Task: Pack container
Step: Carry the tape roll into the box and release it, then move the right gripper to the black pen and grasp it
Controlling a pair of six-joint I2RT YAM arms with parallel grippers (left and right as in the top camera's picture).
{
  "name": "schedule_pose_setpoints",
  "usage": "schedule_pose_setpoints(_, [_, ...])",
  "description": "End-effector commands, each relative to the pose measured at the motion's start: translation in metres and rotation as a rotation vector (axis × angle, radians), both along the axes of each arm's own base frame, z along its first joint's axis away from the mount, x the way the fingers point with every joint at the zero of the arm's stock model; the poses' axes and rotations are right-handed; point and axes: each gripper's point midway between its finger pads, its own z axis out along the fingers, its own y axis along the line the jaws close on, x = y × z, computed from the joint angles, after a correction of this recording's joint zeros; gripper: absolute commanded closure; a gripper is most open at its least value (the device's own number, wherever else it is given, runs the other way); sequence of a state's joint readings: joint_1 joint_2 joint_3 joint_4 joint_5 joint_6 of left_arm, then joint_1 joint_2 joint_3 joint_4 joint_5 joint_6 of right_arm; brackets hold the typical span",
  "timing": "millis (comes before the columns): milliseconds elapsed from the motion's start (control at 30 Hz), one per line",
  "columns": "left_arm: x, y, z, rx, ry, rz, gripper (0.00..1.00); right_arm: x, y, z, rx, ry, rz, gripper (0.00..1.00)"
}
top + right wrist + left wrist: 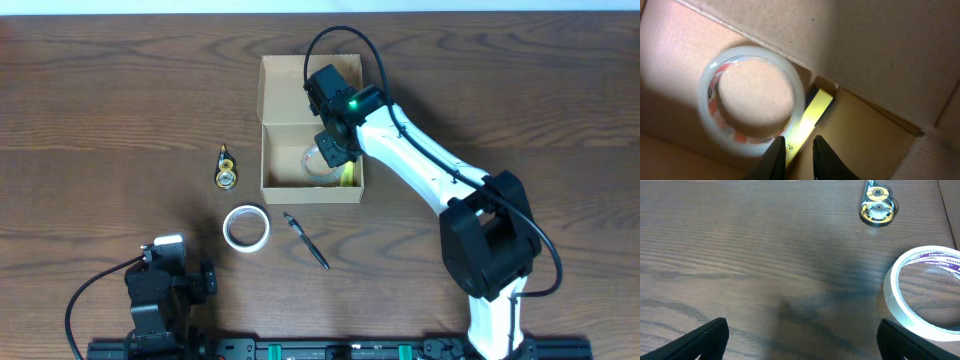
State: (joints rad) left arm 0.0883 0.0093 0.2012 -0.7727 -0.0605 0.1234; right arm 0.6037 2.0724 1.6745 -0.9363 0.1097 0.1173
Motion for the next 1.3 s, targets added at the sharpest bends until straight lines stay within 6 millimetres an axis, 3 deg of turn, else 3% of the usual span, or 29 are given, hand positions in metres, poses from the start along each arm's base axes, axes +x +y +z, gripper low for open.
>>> schedule_pose_setpoints(0, [-0.006,0.002,-0.014,-0.005,0.042,0.024,0.05,0.004,0.007,0.004,-0.003,-0.024,0.016,0.81])
schedule_pose_setpoints(200, [-0.006,0.002,-0.014,-0.005,0.042,0.024,0.05,0.011,0.013,0.007,0.022,-0.058,0.016,0.84])
schedule_pose_setpoints(333, [-0.006,0.002,-0.014,-0.005,0.042,0.024,0.05,0.018,0.018,0.021,0.051,-0.099,0.016,0.86])
schedule_pose_setpoints(533, [-0.006,0.002,-0.014,-0.005,0.042,0.024,0.05,0.03,0.026,0.061,0.108,-0.181,0.015,0.85])
schedule_pose_setpoints(733, [-0.006,0.002,-0.014,-0.005,0.042,0.024,0.05,0.022,0.02,0.116,0.167,-0.264,0.014,0.77])
schedule_pose_setpoints(833, [-0.006,0.002,-0.014,-0.005,0.042,0.024,0.05,0.004,0.008,0.138,0.181,-0.25,-0.019,0.66])
schedule_pose_setpoints(1033, [-0.006,0.002,-0.014,-0.005,0.042,0.024,0.05,-0.045,-0.009,0.146,0.171,-0.112,-0.022,0.57])
schedule_pose_setpoints(1267, [-0.006,0.002,-0.014,-0.005,0.042,0.024,0.05,-0.099,0.002,0.158,0.119,-0.076,0.085,0.49])
